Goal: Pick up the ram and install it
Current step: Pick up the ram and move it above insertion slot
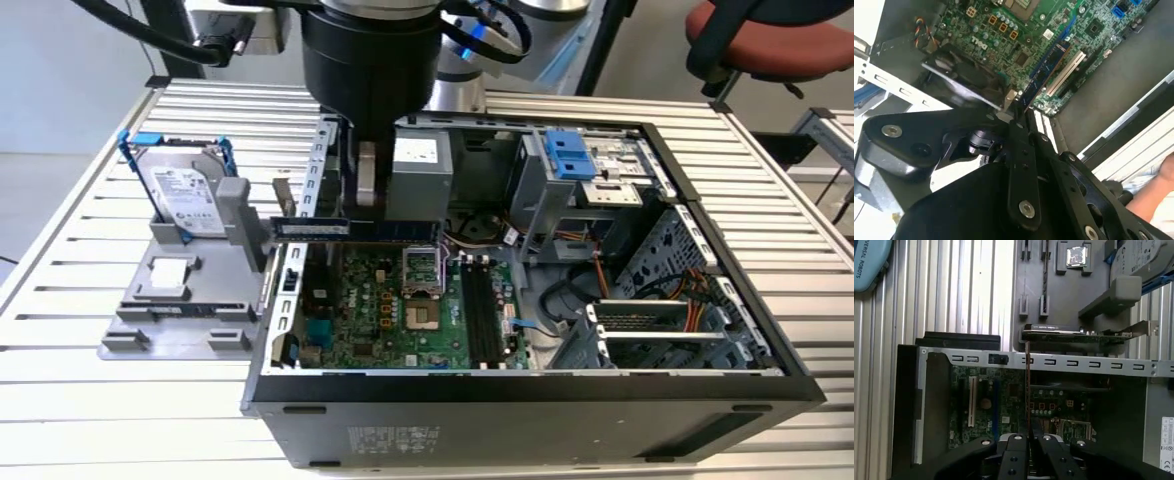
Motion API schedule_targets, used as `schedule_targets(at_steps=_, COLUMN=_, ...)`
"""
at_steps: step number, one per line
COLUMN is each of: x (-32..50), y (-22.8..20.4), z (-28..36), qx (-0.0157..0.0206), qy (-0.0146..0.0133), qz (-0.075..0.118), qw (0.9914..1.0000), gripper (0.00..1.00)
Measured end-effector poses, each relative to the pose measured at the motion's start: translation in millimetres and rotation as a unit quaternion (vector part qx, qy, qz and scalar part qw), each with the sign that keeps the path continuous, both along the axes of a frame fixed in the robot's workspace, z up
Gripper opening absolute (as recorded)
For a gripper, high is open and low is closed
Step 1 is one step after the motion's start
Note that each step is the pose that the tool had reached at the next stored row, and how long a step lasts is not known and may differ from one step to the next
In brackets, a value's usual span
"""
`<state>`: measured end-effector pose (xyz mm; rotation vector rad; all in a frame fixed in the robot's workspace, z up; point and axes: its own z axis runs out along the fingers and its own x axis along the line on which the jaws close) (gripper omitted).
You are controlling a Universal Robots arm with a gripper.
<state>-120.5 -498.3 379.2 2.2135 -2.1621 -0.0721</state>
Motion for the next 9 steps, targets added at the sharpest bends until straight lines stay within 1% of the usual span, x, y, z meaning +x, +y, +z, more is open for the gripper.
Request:
schedule_targets(at_steps=4, x=10.2, y=0.0, z=0.0, qx=0.0000, qy=0.0017, qz=0.000, qw=1.00000, gripper=0.00)
schedule_targets(at_steps=5, x=11.4, y=0.0, z=0.0, qx=0.0000, qy=0.0018, qz=0.001, qw=1.00000, gripper=0.00)
schedule_targets(at_steps=9, x=11.7, y=0.0, z=0.0, qx=0.0000, qy=0.0018, qz=0.001, qw=1.00000, gripper=0.00)
